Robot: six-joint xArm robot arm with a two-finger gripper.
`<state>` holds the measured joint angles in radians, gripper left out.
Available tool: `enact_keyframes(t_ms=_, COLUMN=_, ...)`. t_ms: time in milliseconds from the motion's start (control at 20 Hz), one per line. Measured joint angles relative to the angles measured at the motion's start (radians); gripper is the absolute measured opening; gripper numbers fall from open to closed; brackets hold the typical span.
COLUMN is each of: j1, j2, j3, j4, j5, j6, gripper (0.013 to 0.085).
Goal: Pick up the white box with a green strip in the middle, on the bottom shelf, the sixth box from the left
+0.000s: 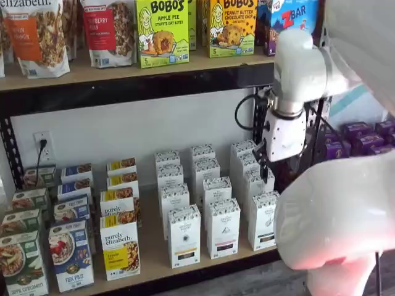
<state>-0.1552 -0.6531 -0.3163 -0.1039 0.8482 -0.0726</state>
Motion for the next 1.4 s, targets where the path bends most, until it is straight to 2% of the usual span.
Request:
enact_keyframes(t_ms=200, j1=-0.004, j2=0.132, j3=0.037, j4=-0.015, j5=-0.171, j6=0.018, gripper=0.085)
enact_keyframes(t_ms=400, j1=-0.014, j2=0.278, j3=0.035, j4=-0.027, j5=-0.317, j6=0.028, gripper=0.085)
enact_keyframes(t_ms=500, j1=-0.03, j2=0.374, j3=0.021, j4=-0.028, j5=-0.407, j6=0.017, gripper=0.085)
enact_keyframes(t_ms=650, j1=-0.06, j2=0.5, j3=-0.015, j4=-0.015, j5=-0.499, j6=-0.021, gripper=0.085)
enact_keyframes(t_ms=850, j1=-0.108, j2=0.664, j3=-0.081, j4=-0.079, j5=-0.592, j6=-0.006, gripper=0.085)
enact_keyframes(t_ms=1000, j1=-0.132, j2=0.776, j3=-0.138, j4=-0.077, j5=-0.641, j6=-0.031, gripper=0.085)
enact_keyframes(t_ms=1200, j1=-0.153, j2=0.87, j3=-0.194, j4=-0.102, j5=-0.672, j6=-0.027, gripper=0.085)
enact_keyframes(t_ms=1300, j1=-0.162, j2=0.916, j3=-0.223, j4=-0.102, j5=-0.696, j6=-0.036, gripper=0.085)
enact_keyframes(t_ms=1400, j1=-0.162, j2=0.953, j3=-0.252, j4=-0.059, j5=-0.708, j6=-0.078, gripper=0.085)
